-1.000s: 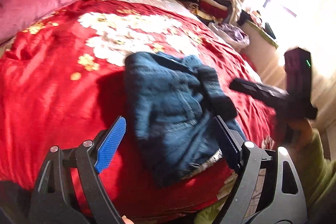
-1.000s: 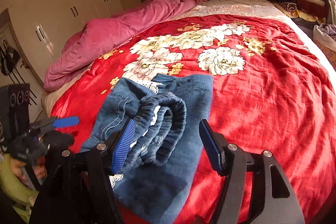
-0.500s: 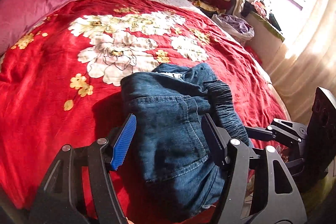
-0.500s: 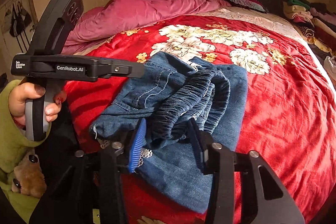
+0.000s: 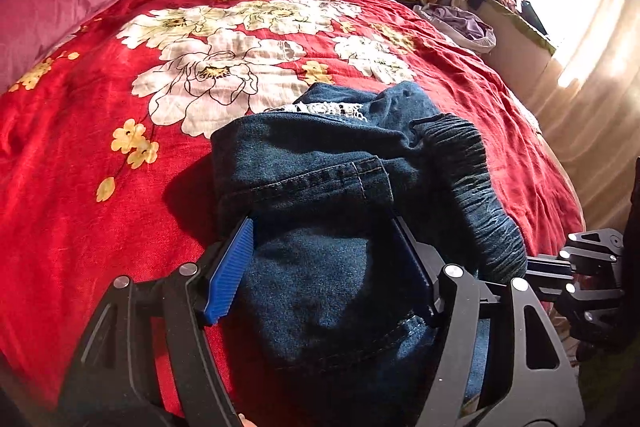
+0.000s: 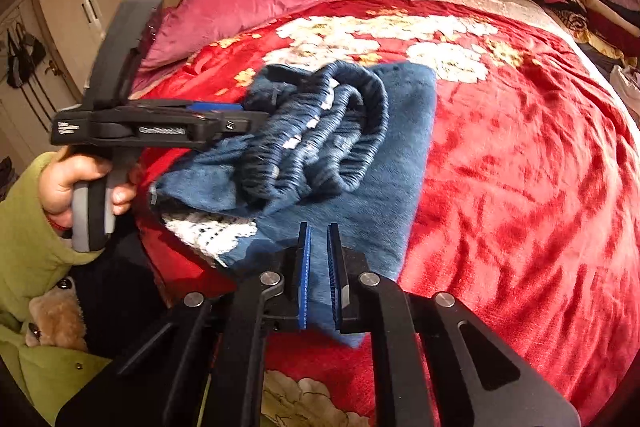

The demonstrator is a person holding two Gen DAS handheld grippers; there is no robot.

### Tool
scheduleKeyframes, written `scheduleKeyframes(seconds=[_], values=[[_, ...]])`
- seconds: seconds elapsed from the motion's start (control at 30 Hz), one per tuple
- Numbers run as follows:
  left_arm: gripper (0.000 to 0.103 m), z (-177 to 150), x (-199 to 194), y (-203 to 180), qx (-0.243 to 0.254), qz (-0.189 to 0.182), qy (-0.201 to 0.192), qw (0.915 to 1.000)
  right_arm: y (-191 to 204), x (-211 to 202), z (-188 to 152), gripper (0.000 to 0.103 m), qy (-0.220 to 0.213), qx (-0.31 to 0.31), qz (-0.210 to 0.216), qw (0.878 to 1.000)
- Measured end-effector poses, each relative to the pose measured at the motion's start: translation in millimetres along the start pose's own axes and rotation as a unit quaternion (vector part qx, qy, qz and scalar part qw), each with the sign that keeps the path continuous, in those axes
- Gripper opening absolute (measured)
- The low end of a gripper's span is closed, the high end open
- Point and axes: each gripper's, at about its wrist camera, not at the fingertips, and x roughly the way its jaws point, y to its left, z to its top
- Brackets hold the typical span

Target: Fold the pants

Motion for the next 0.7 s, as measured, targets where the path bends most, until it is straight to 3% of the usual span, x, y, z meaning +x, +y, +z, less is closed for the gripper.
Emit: scheduleKeyframes(seconds=[0.13,0.43,0.5,0.7], values=[[0.063,0.2,-3.4,0.5,-0.006,-0.003,-0.002,1.0,24.0,-10.0,5.9,0.02,-0.007,-0.034,0.025,0.999],[0.067,3.1,-25.2,3.1,-0.014,-0.003,-0.024,0.9996,64.2,-2.4,17.3,0.021,-0.006,-0.065,0.06,0.996],[0.067,4.3,-30.1,6.3,-0.017,0.001,-0.031,0.9994,71.2,-0.2,22.4,0.028,-0.012,-0.071,0.069,0.995],[0.073,5.2,-38.1,19.5,-0.033,0.008,-0.041,0.9985,81.8,32.0,27.7,0.032,0.007,-0.064,0.054,0.996]])
